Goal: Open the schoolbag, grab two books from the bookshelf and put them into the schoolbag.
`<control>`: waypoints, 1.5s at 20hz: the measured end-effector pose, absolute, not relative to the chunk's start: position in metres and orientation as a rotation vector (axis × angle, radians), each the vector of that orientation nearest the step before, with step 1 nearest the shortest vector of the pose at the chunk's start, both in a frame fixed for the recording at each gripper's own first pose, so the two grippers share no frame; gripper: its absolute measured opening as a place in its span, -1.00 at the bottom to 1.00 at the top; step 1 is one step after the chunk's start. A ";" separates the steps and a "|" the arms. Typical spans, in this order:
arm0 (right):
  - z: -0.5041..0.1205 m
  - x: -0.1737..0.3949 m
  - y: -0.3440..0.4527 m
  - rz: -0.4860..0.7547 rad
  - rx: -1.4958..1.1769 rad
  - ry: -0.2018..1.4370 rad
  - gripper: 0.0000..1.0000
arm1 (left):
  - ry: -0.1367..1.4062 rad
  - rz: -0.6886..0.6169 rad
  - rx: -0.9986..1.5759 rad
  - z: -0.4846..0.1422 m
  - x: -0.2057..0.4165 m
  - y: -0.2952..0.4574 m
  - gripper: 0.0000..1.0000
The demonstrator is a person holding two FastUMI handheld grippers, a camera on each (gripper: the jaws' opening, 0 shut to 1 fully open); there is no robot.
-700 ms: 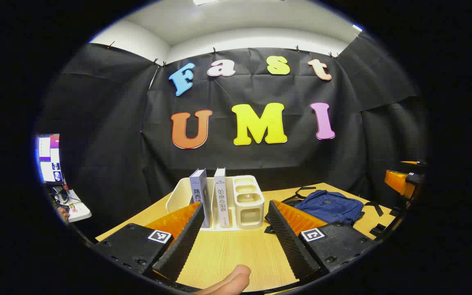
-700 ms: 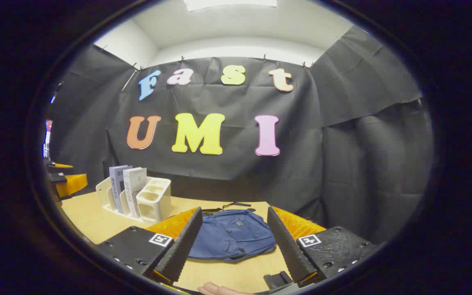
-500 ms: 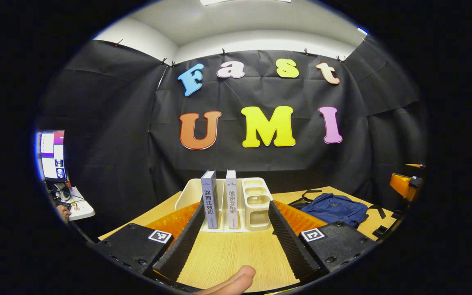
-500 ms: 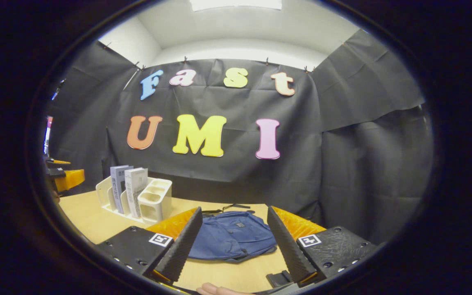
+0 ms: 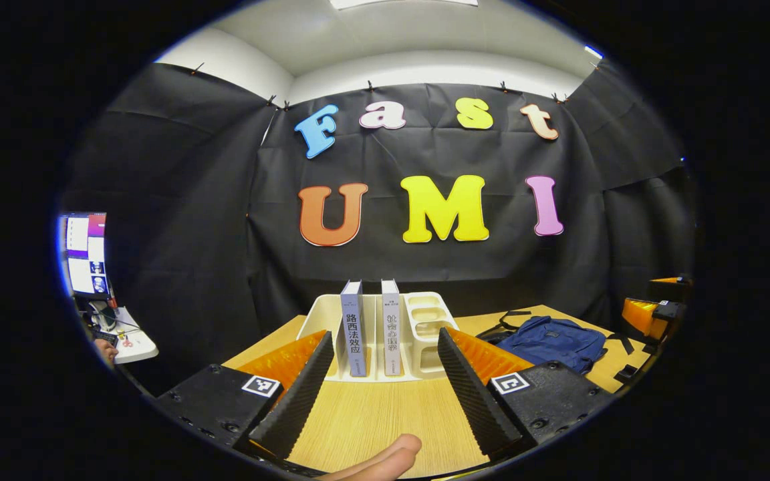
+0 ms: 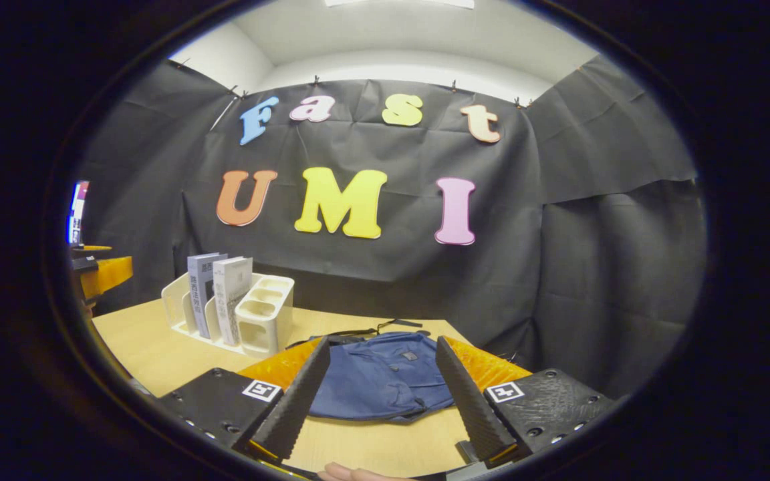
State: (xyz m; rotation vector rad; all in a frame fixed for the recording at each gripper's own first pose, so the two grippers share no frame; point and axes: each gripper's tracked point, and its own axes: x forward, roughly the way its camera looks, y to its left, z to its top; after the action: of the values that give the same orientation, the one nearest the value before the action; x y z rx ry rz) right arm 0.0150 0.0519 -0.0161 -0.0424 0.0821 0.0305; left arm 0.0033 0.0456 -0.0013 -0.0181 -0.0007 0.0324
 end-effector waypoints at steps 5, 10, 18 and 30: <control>-0.022 0.017 0.051 0.030 -0.045 0.102 0.91 | 0.006 0.032 -0.031 -0.003 0.004 0.046 0.97; -0.024 0.025 0.059 0.022 -0.056 0.111 0.87 | 0.009 0.006 -0.018 -0.005 0.005 0.038 0.97; -0.072 0.058 0.116 0.126 -0.117 0.230 0.91 | 0.021 0.008 -0.023 -0.009 0.008 0.040 0.97; -0.174 0.127 0.202 0.204 -0.426 0.422 0.89 | 0.071 0.011 -0.034 -0.028 0.024 0.047 0.97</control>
State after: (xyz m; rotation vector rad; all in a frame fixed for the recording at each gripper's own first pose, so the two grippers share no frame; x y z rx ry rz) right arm 0.1274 0.2020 -0.1740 -0.4258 0.4218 0.2036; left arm 0.0238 0.0468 -0.0285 -0.0342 0.0709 0.0112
